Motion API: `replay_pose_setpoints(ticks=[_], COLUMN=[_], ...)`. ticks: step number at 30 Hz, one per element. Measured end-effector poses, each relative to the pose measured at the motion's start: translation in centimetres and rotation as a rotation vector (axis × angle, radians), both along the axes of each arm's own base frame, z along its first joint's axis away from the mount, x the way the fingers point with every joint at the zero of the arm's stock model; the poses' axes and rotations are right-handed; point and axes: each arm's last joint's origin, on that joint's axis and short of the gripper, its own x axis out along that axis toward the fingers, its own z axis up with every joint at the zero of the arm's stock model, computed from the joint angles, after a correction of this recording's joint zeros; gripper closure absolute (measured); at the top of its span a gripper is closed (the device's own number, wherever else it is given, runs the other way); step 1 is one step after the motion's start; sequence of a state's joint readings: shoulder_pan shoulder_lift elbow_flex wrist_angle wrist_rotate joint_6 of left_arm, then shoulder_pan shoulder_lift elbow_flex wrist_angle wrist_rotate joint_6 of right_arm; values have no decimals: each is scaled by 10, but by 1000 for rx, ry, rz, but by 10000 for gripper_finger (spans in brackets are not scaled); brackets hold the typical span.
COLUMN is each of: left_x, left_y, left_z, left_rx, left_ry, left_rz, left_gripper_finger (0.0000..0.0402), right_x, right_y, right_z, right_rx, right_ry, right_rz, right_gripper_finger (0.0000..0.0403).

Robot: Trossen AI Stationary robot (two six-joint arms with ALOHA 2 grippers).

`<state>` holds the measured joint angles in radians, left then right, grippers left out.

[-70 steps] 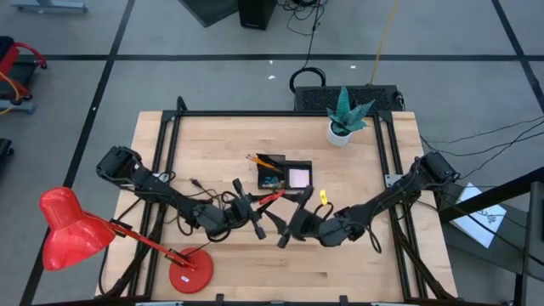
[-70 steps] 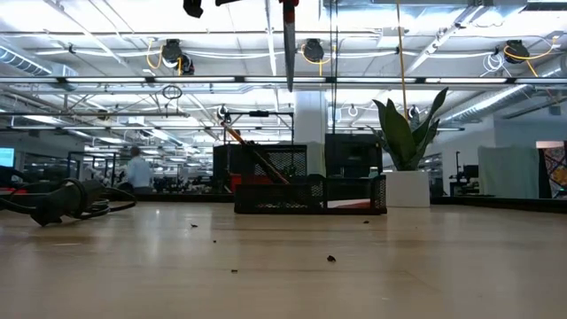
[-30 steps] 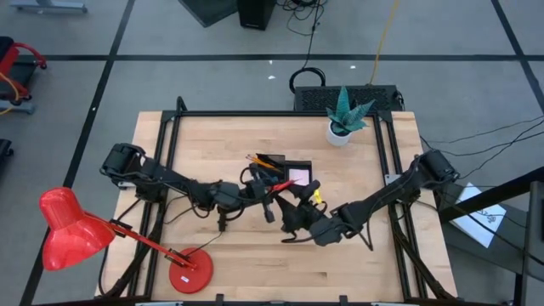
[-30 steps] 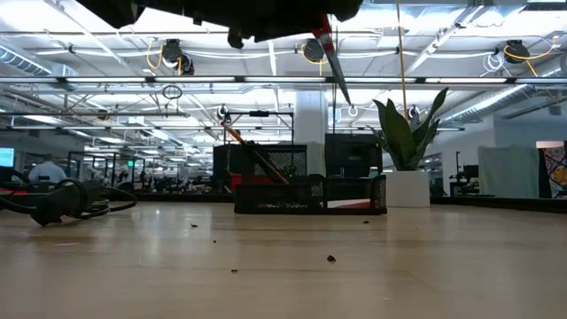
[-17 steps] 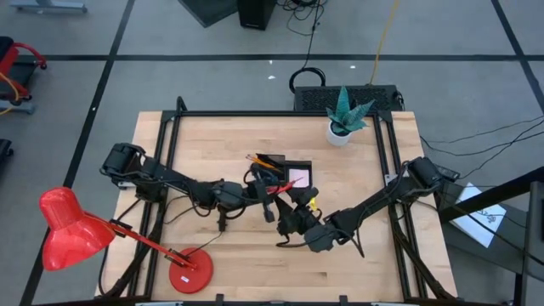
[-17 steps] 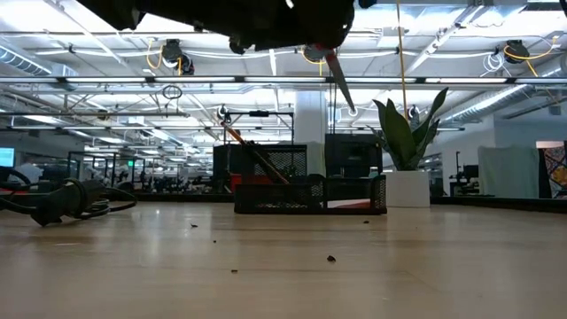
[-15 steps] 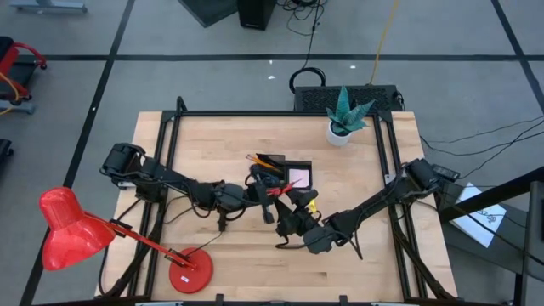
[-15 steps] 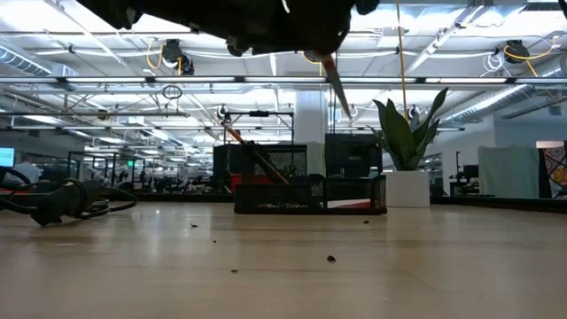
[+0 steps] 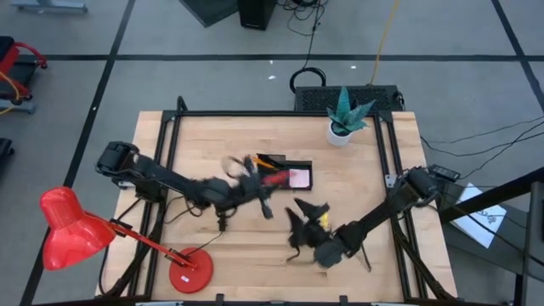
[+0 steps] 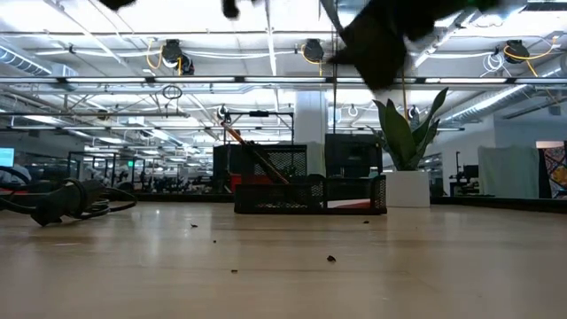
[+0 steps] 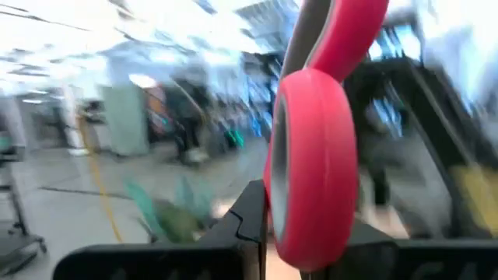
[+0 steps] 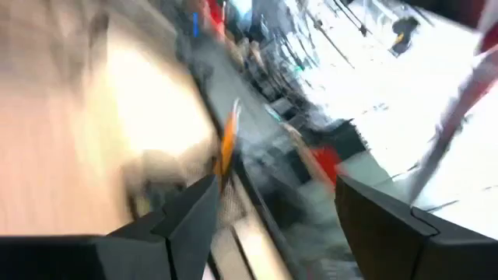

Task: Pick and place office supplies into organizer
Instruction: Put the red scissors into the black desk organizer

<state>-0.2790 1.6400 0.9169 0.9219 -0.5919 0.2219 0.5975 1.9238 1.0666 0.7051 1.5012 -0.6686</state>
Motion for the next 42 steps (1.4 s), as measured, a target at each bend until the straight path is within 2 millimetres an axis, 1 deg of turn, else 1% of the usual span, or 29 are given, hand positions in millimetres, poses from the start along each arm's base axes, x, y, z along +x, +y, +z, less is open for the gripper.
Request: replay_pose_setpoints(ticks=[1,2,3,5,6,8,9,10,12,13,16,17,18,20,23,24,26,27,29,33,36,39,42], left_x=[-1,-2,-3,-1,-2,-4,-6,-7,-6,-5,-6,-6,-6,-6,-6,-6,-6,-6,-6,-6,-5,-5,-5], left_y=[1,2,2,1,1,1,2,4,4,5,6,7,8,8,8,9,9,9,10,9,9,9,11], left_z=[4,7,7,-2,-5,5,10,11,5,1,0,0,-1,-6,-8,-8,-9,-9,-9,-11,-10,-10,-10], left_rx=[-15,-16,-8,31,44,37,27,28,42,49,55,55,57,69,71,73,85,89,96,107,106,105,104], left_ry=[-26,-38,-34,29,50,11,-9,0,49,77,105,116,129,166,182,188,202,205,208,223,219,217,217], left_rz=[23,24,24,4,9,13,25,43,50,56,108,130,147,155,155,157,164,166,165,152,152,152,156], left_gripper_finger=[362,362,362,362,362,362,362,362,362,362,362,362,362,362,362,362,362,362,362,362,362,362,362], right_x=[-2,-2,-4,-4,-4,-5,-5,-5,-5,-5,-7,-8,-10,-13,-21,-26,-37,-43,-54,-75,-88,-98,-107], right_y=[3,5,7,8,8,7,7,8,8,8,12,14,16,18,13,10,3,-2,-15,-50,-73,-93,-105], right_z=[-6,-8,-3,6,6,-3,-5,-3,5,6,0,2,6,15,18,18,22,24,27,30,27,23,13], right_rx=[-24,-12,1,32,32,1,-5,7,33,37,35,51,79,151,204,226,322,379,510,743,908,987,1024], right_ry=[31,27,5,-47,-49,-7,2,-12,-51,-56,-45,-54,-75,-125,-136,-132,-146,-151,-167,-209,-233,-319,-352], right_rz=[0,28,24,5,1,-1,3,6,2,2,27,54,91,181,265,307,455,538,675,822,968,1037,1098], right_gripper_finger=[157,157,157,157,157,157,157,157,157,157,158,161,168,197,270,301,364,383,390,397,400,401,402])
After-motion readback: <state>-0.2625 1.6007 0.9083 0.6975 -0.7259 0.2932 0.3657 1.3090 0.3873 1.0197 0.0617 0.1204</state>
